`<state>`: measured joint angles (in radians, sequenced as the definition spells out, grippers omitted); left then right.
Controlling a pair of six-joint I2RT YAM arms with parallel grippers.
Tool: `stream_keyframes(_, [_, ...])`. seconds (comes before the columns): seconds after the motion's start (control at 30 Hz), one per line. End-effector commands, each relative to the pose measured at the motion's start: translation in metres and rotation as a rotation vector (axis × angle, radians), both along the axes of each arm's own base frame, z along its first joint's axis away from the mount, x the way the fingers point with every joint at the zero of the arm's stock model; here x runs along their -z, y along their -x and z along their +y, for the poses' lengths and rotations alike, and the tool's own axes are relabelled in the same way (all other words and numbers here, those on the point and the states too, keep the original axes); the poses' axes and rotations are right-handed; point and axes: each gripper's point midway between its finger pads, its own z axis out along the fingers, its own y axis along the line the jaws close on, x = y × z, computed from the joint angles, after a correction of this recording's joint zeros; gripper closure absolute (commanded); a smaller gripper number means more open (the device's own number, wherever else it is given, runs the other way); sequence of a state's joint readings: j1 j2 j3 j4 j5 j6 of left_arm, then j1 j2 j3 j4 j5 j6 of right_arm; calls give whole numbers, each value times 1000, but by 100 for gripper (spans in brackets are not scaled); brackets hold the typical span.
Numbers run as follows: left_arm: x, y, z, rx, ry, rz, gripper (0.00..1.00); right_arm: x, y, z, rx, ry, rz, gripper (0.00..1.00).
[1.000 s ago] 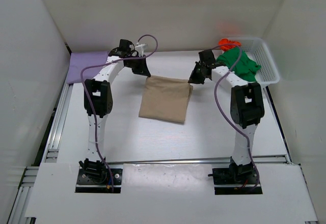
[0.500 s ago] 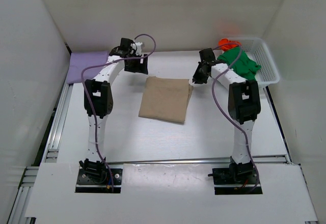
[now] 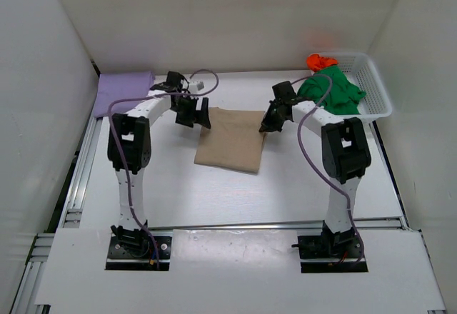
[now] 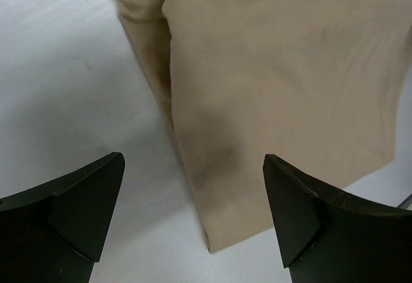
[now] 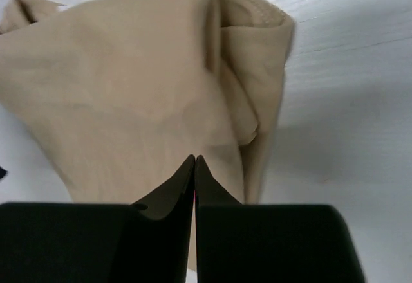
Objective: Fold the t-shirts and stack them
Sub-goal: Put the neatly folded tshirt into the corner of the board with the left arm
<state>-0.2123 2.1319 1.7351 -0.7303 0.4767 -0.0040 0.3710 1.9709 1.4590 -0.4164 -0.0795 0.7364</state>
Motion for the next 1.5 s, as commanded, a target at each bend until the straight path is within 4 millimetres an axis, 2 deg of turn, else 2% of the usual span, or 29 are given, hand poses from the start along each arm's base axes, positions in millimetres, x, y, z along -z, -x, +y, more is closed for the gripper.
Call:
stream_keyframes(0.0, [44,20,-13,45,30,132,0,21,-12,3,18,-86,74,97])
stream_keyframes(0.17, [70,35,-26,79,4,197,0,45,-15,-6,20,-78,130,97])
stream_keyframes(0.2, [75,39,-31,91,8,212,0,41,-18,-5,20,-82,119,97])
stream_keyframes(0.3, [80,48,-42,123,83,262,8,53,-13,-5,24,-84,159,97])
stream_keyframes(0.33, [83,54,-45,133,109,293,13,53,-13,-4,34,-88,163,97])
stream_keyframes(0.37, [86,58,-49,142,134,315,22,57,-12,-5,35,-85,173,97])
stream_keyframes(0.43, [100,76,-56,160,202,420,29,58,-13,-6,50,-81,174,97])
stream_keyframes(0.47, [103,77,-59,168,228,435,34,58,-14,-7,67,-79,176,97])
stream_keyframes(0.53, [113,83,-60,167,276,489,50,60,-9,-7,94,-89,193,97])
stream_keyframes(0.57, [112,78,-62,168,277,482,59,64,-7,-8,94,-88,196,97])
stream_keyframes(0.6, [112,75,-63,170,279,474,89,59,-8,-7,106,-99,187,97])
stream_keyframes(0.67, [101,56,-62,168,290,421,89,58,-9,-8,119,-98,178,97])
stream_keyframes(0.7, [98,48,-58,158,295,402,89,58,-9,-8,119,-97,178,97])
stream_keyframes(0.73, [97,42,-54,147,287,387,89,48,-11,-8,117,-106,157,97])
stream_keyframes(0.77, [80,30,-47,133,282,334,89,43,-12,-8,116,-109,148,97])
stream_keyframes(0.83, [64,20,-35,106,237,281,89,23,-20,-11,94,-110,94,97])
stream_keyframes(0.93, [39,-5,-5,21,55,149,89,-9,-24,-18,65,-95,30,97])
stream_keyframes(0.97, [43,-10,11,-25,-47,141,89,-15,-23,-21,62,-81,16,97])
stream_keyframes(1.0, [24,-27,16,-47,-82,81,89,-30,-24,-28,74,-89,-12,97])
stream_keyframes(1.03, [23,-34,23,-69,-127,70,89,-35,-25,-36,81,-76,-33,97])
stream_keyframes(1.07, [33,-38,41,-112,-234,83,89,-35,-20,-37,74,-70,-32,97])
stream_keyframes(1.1, [30,-47,50,-138,-283,58,89,-46,-20,-45,93,-67,-57,97])
stream_keyframes(1.13, [22,-60,57,-167,-321,11,89,-48,-18,-51,96,-63,-64,97])
stream_keyframes(1.2, [24,-72,82,-236,-454,-27,89,-54,-12,-60,113,-57,-74,97])
stream_keyframes(1.27, [18,-87,95,-285,-516,-82,89,-55,-8,-68,111,-39,-85,97])
stream_keyframes(1.3, [20,-93,110,-330,-596,-106,89,-59,-7,-73,122,-41,-94,97])
stream_keyframes(1.37, [9,-113,124,-406,-653,-199,89,-59,0,-76,120,-26,-88,97])
stream_keyframes(1.4, [2,-119,139,-464,-724,-239,89,-58,0,-78,118,-15,-93,97])
stream_keyframes(1.47, [-22,-139,150,-552,-757,-340,89,-58,6,-83,127,-13,-90,97])
